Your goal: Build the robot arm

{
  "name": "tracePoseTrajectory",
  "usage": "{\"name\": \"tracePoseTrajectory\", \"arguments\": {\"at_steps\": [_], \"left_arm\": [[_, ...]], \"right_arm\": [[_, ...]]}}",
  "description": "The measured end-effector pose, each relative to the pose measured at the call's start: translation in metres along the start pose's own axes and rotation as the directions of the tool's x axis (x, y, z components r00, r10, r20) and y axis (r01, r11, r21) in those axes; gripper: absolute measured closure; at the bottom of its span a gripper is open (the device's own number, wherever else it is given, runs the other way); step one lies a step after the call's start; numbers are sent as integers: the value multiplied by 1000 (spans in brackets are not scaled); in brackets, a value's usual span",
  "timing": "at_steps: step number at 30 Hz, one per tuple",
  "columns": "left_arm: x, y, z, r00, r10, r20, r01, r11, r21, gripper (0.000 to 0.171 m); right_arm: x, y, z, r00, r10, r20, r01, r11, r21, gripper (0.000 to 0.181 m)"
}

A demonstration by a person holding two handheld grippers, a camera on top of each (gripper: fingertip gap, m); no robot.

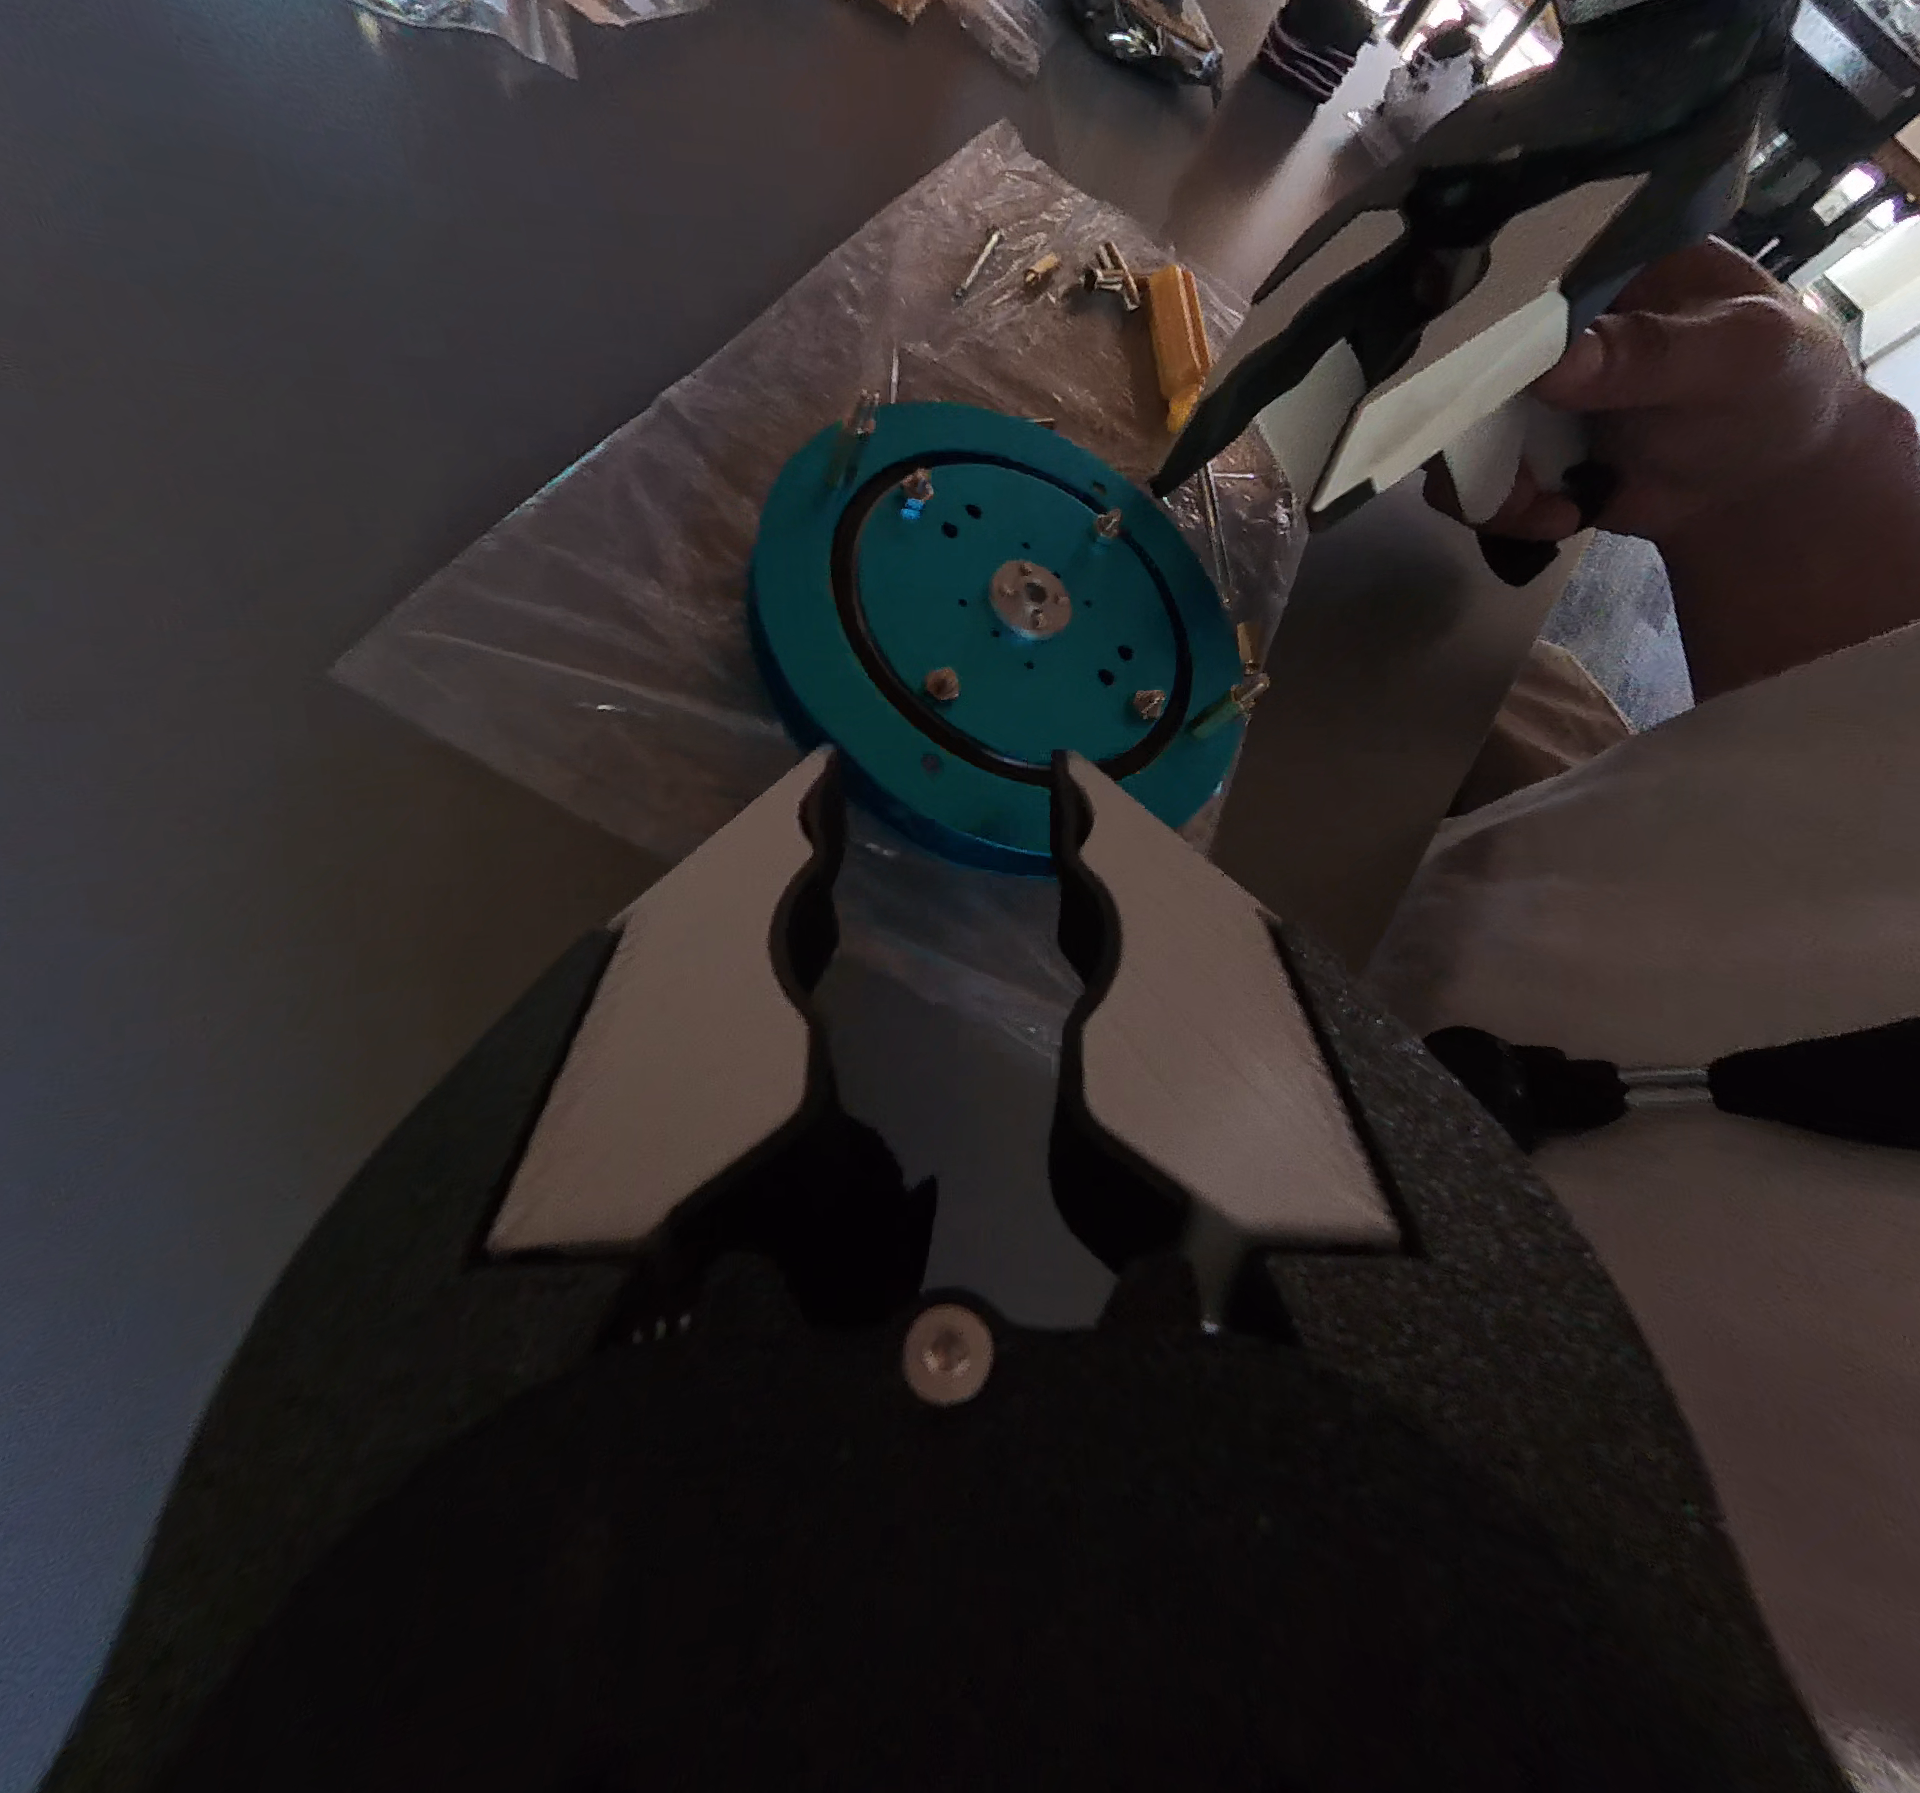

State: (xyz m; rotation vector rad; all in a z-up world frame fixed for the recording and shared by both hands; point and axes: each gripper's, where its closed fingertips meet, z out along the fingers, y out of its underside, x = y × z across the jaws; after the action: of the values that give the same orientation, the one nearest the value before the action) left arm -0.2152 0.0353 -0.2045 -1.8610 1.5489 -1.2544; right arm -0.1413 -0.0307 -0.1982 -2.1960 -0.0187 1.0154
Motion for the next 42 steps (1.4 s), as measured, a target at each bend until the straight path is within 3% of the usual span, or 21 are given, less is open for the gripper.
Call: {"name": "tracePoseTrajectory", "arguments": {"at_steps": [6,10,14,19,23,26,42], "left_arm": [[-18,2,-11,989,8,147,-7,1000,-7,131],[-8,6,-20,984,38,176,-45,998,37,132],[9,9,-10,981,80,175,-88,995,38,132],[-7,3,-1,976,-45,215,40,999,29,147],[-13,-6,2,982,-60,180,57,998,21,149],[-20,-8,8,984,-47,170,49,999,-5,162],[-32,-19,17,992,-3,128,8,999,-34,166]], "right_arm": [[-4,-10,-19,998,-59,11,58,994,89,142],[-9,-20,-33,991,-124,41,113,972,206,142],[6,-10,-8,991,-131,-40,133,989,71,122],[30,-26,8,989,-16,-145,24,999,49,133],[37,-35,10,991,76,-105,-72,996,50,145],[37,-29,17,991,104,-80,-105,994,-2,174],[25,-12,12,987,147,-69,-150,988,-36,177]]}}
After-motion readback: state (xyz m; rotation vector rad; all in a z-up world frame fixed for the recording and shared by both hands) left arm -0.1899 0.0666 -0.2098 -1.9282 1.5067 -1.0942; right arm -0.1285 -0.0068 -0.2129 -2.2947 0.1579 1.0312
